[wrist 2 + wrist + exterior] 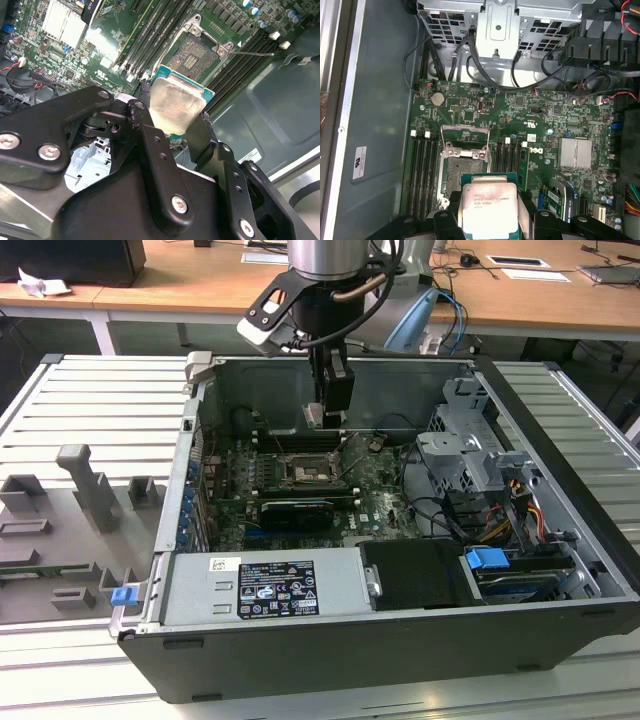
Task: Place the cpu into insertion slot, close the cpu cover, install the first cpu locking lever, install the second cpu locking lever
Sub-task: 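Place the cpu into insertion slot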
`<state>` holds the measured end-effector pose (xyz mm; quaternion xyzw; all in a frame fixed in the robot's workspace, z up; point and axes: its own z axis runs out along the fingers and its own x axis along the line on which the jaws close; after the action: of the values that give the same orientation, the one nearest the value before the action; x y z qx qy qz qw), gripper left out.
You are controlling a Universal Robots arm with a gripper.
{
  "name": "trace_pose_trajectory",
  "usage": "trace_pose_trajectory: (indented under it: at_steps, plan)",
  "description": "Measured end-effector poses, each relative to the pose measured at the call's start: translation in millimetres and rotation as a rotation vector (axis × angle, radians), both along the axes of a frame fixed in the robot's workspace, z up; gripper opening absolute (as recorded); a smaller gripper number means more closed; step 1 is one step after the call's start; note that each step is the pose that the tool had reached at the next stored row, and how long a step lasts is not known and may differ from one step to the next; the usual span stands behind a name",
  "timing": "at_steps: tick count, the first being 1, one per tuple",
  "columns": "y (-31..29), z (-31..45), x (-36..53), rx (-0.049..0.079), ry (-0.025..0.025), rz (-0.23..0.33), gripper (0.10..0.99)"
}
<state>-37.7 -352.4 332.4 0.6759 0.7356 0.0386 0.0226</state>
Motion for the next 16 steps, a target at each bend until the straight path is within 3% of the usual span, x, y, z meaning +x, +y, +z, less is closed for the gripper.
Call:
trace_pose_trajectory:
  at_steps: [16]
  plan:
    - [0.0,-4.5,0.0,0.000,0.0000,-0.008,0.529]
